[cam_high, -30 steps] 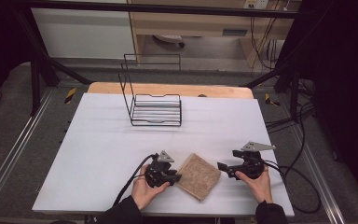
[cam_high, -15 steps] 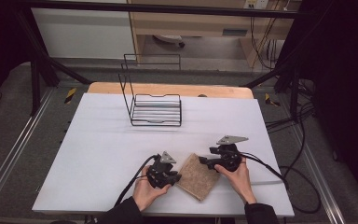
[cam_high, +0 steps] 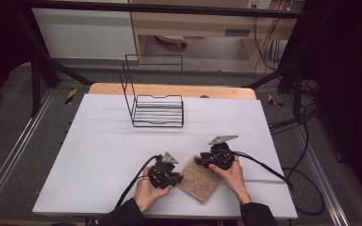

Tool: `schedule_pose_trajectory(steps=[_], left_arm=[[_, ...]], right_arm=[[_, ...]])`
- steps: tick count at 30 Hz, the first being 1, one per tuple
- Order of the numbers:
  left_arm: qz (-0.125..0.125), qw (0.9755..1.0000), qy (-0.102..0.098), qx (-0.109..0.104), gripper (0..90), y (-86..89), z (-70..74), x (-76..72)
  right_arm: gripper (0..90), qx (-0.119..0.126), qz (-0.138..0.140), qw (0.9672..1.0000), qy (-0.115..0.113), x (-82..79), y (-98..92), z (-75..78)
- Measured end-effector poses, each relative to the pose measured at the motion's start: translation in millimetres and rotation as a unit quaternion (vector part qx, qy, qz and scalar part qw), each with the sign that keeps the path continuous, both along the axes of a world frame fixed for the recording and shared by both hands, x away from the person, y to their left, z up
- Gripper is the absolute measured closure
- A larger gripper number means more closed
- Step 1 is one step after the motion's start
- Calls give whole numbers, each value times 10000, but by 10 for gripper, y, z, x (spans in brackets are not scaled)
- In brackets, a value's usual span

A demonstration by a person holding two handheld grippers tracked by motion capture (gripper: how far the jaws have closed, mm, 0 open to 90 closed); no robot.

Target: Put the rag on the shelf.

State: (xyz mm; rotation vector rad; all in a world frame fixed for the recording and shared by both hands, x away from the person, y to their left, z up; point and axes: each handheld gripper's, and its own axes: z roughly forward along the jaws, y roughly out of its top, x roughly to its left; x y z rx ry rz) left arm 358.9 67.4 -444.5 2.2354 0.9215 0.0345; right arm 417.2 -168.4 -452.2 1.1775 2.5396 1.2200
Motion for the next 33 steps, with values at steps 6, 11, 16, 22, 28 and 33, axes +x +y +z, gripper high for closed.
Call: schedule_pose_trajectory(steps=[6,11,16,22,28,33], left_arm=[[27,10000,-7,13,786,-5,-2,-5],[-13,10000,-58,33,798,-11,-1,-10],[-45,10000,-41,-20,836,6,1,3],[-67,9999,-88,-132,854,49,44,-6],[23,9997,-252,-9,855,239,206,-45],[192,9992,-329,133,854,421,255,-99]], right_arm=[[695,-3,178,9998,114,-14,6,-2],[811,80,211,9994,247,-25,19,-8],[844,83,203,9995,228,-34,16,4],[854,90,241,9997,-6,-78,24,105],[855,283,366,9985,-282,-66,188,212],[852,341,572,9973,-318,5,468,187]])
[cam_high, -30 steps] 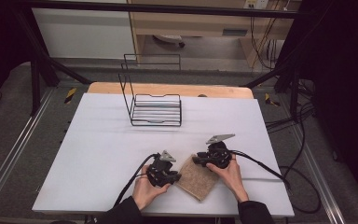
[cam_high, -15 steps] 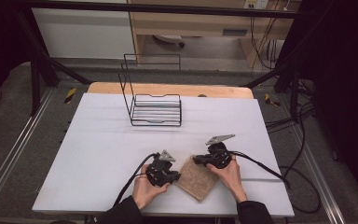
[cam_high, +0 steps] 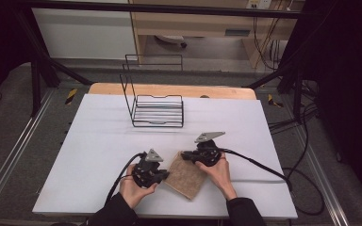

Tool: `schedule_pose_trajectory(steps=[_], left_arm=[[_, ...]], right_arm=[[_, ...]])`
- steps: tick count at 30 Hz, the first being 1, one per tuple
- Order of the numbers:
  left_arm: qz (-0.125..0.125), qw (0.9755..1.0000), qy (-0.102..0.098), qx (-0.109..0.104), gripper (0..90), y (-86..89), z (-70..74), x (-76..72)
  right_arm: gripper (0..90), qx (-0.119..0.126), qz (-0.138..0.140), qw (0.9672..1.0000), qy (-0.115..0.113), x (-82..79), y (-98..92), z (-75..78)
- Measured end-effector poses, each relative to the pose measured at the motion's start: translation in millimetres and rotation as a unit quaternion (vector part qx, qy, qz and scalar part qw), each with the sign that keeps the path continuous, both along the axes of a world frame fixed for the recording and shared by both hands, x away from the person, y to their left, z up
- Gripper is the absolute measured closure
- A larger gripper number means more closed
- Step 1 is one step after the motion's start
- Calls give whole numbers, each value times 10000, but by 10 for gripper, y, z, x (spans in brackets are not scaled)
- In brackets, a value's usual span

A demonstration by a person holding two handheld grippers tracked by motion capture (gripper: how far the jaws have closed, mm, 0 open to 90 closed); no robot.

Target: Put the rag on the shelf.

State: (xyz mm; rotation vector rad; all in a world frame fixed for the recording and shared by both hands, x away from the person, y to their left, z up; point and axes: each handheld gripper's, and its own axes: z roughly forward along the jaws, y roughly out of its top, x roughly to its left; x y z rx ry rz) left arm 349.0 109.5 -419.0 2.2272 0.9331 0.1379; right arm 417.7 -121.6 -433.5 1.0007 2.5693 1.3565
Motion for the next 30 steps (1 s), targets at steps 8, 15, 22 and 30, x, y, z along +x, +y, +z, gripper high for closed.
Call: schedule_pose_trajectory(steps=[8,15,22,30], left_arm=[[192,9996,48,190,843,92,-163,-37],[187,9998,-56,33,750,152,-101,-2],[318,9990,-288,-79,397,152,26,310],[338,9990,-230,-168,250,-8,-14,606]], right_arm=[[808,-334,142,9993,-120,69,293,-179],[548,-7,-196,9991,-386,2,151,-11],[248,149,-790,9958,-436,-203,-384,105],[96,188,-1216,9921,-243,-367,-816,18]])
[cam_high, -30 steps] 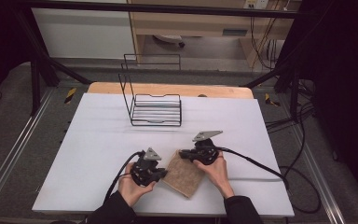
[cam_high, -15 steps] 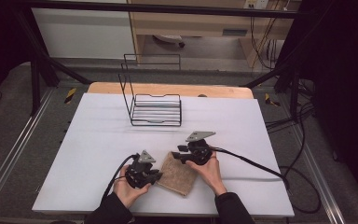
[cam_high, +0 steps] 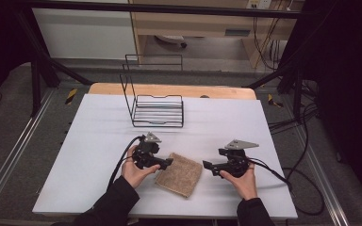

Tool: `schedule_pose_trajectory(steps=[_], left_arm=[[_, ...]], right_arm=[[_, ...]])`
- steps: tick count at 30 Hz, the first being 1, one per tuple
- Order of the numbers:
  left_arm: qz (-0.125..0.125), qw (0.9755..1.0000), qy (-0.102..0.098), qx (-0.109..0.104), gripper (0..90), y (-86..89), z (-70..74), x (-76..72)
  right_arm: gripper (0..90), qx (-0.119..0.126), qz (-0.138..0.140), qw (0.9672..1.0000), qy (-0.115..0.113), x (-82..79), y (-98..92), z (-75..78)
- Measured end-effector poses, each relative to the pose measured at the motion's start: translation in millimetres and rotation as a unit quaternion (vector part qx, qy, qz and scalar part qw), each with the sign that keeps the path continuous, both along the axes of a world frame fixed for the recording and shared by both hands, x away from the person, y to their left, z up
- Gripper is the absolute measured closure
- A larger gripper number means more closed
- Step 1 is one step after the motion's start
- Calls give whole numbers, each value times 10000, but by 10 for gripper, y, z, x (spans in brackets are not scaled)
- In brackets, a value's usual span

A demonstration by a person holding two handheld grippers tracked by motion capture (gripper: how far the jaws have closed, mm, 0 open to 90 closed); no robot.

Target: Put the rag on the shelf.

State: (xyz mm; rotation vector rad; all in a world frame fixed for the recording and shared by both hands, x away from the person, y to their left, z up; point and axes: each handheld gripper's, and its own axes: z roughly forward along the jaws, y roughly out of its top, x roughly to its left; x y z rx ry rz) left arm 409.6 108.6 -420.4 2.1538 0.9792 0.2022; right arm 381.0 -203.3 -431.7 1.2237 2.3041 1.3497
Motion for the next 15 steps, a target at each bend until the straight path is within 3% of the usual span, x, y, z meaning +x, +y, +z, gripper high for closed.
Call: schedule_pose_trajectory(steps=[3,5,9,15], left_arm=[[38,9999,93,-19,321,-53,-67,102],[120,9998,144,28,393,-81,-110,138],[42,9996,292,29,516,-121,-195,185],[-78,9996,252,35,612,-159,-235,175]], right_arm=[[85,43,-123,9999,62,-101,-147,-47],[81,15,-132,9999,79,-144,-180,-57],[81,114,-157,9998,84,-168,-195,-49],[85,106,-133,9998,118,-172,-171,-67]])
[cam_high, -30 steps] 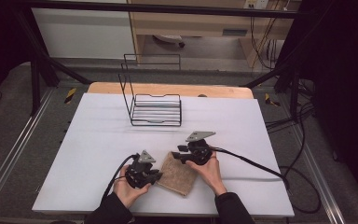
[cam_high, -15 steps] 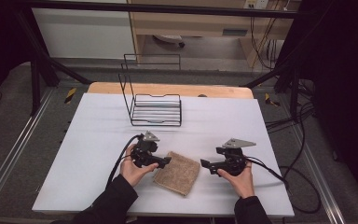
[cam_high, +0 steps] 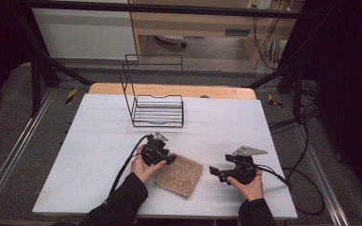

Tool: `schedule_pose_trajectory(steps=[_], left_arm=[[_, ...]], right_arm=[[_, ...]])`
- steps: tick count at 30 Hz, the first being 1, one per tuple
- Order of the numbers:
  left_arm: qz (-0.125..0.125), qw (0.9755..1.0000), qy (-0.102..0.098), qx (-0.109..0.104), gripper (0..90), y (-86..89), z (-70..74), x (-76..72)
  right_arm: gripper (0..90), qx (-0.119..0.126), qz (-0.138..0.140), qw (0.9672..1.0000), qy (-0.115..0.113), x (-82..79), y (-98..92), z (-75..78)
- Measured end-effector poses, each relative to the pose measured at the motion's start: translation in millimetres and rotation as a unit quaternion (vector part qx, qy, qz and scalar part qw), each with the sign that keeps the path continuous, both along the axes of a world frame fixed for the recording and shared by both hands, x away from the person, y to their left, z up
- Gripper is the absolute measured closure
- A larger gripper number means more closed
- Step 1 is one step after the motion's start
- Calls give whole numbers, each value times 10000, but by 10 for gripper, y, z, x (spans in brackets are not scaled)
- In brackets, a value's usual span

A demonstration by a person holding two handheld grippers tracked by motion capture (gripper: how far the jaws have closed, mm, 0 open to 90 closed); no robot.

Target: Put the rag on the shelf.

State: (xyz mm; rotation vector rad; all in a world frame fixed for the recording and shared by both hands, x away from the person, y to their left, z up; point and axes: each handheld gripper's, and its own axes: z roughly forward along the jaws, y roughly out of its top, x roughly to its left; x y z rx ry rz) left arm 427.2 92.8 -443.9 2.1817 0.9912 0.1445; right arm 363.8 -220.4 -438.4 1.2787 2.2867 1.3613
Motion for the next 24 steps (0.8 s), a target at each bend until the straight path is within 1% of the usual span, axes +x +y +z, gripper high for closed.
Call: schedule_pose_trajectory(steps=[2,3,4,6,9,10,11,12,13,14,18,19,20,21,22,23,24], left_arm=[[-30,10000,47,-58,653,-14,-11,-7],[-60,10000,-51,17,653,-27,-12,-24],[-60,10000,-51,17,664,-27,-12,-24],[-83,10000,-18,1,683,-35,-14,-40],[-149,9999,10,25,723,-25,-9,-48],[-183,9998,57,-22,749,-26,-9,-53],[-183,9998,57,-22,771,-26,-9,-53],[-196,9998,45,-21,771,-29,-8,-61],[-215,9998,26,-7,807,-31,-6,-68],[-250,9997,1,16,818,-32,-3,-72],[-205,9998,36,-22,828,-32,-10,-69],[-221,9998,12,4,829,-34,-10,-72],[-231,9997,-4,16,829,-36,-10,-74],[-238,9997,-24,24,828,-38,-12,-76],[-267,9996,-53,37,827,-38,-16,-76],[-267,9996,-53,37,826,-38,-16,-76],[-281,9996,-63,48,825,-37,-16,-77]], right_arm=[[93,-32,11,10000,-7,-4,30,1],[93,-75,6,10000,-27,-6,44,0],[96,-105,13,9999,-30,-10,60,-1],[104,-102,18,9999,21,-13,83,-9],[108,-175,20,9998,45,-5,108,-19],[123,-207,29,9997,94,1,140,-27],[130,-203,12,9997,112,2,160,-31],[130,-203,12,9997,112,2,160,-31],[142,-191,21,9998,92,9,196,-35],[146,-160,-9,9998,88,12,220,-34],[157,-49,-44,10000,66,40,283,-34],[164,-151,-142,9997,107,67,358,-44],[164,-151,-142,9997,107,67,358,-44],[209,-205,-90,9996,145,84,416,-62],[243,-197,-91,9997,129,86,447,-71],[268,-231,-92,9996,95,89,473,-81],[276,-253,-103,9996,119,89,500,-84]])
